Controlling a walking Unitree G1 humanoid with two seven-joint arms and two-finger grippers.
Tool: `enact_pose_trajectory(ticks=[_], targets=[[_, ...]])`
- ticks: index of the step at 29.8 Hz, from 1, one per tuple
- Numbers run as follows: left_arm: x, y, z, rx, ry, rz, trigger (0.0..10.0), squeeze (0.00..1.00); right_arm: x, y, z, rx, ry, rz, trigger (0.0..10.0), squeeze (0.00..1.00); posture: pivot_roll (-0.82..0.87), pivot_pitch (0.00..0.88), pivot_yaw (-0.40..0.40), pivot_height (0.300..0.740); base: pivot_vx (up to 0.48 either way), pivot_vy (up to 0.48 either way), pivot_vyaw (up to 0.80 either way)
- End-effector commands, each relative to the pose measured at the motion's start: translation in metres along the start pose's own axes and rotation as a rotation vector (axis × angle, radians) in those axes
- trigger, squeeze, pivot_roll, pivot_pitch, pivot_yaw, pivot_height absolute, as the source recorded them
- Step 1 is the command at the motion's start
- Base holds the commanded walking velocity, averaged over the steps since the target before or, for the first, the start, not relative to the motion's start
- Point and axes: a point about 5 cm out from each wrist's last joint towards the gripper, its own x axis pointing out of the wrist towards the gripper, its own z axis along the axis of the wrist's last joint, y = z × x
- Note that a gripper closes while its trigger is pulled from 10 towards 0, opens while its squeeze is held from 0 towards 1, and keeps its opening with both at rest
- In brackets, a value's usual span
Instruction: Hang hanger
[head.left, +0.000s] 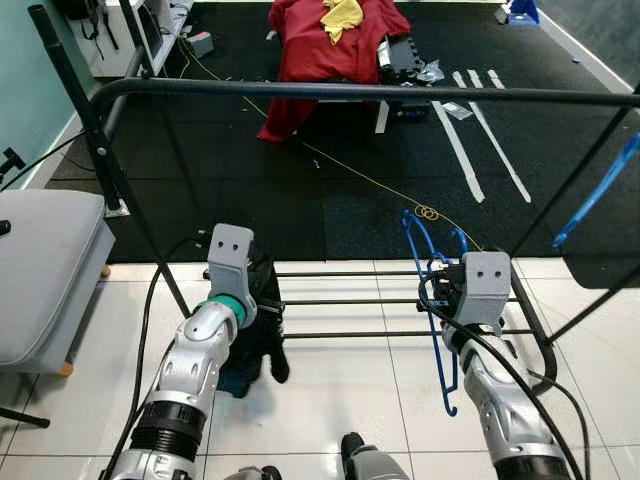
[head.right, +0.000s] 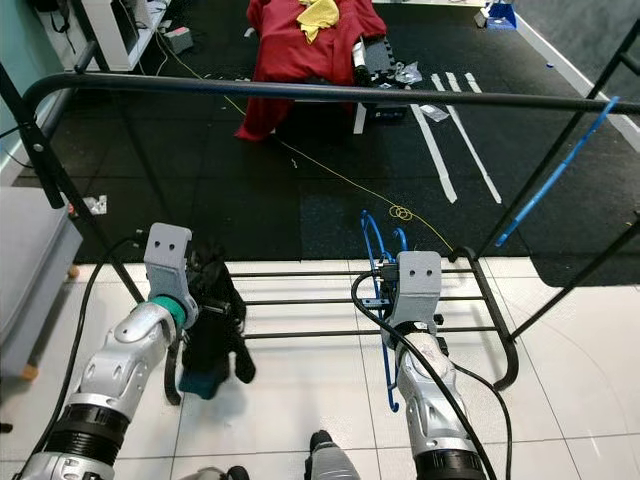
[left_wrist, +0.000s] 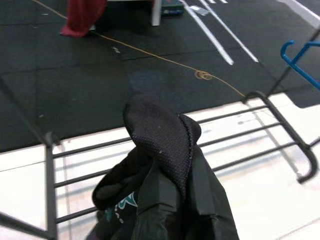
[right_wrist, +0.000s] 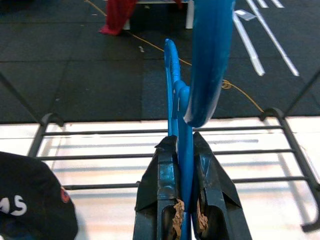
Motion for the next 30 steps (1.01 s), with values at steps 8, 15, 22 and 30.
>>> enact_pose_trajectory(ticks=[8, 15, 22, 30], targets=[[-0.0023, 0.0008, 0.0015, -0.007, -0.004, -0.007, 10.0, 0.00, -0.0015, 0.0006, -0.0053, 0.012, 0.015, -0.001, 10.0, 0.00, -0.08, 0.066, 0.047, 0.740, -0.290, 0.000, 0.00], [-0.0025, 0.0007, 0.0016, -0.007, -0.002, -0.010, 10.0, 0.00, -0.0018, -0.0003, -0.0056, 0.018, 0.018, -0.003, 10.0, 0.00, -0.08, 0.066, 0.047, 0.740, -0.279, 0.000, 0.00], [-0.0023, 0.0007, 0.0019, -0.007, -0.002, -0.011, 10.0, 0.00, -0.0013, 0.0000, -0.0055, 0.021, 0.018, -0.002, 10.0, 0.00, -0.08, 0.063, 0.047, 0.740, -0.273, 0.000, 0.00], [-0.0016, 0.0012, 0.0028, -0.003, 0.001, -0.016, 10.0, 0.00, -0.0005, 0.0020, -0.0058, 0.029, 0.020, 0.000, 10.0, 0.00, -0.08, 0.058, 0.050, 0.740, -0.269, 0.000, 0.00]])
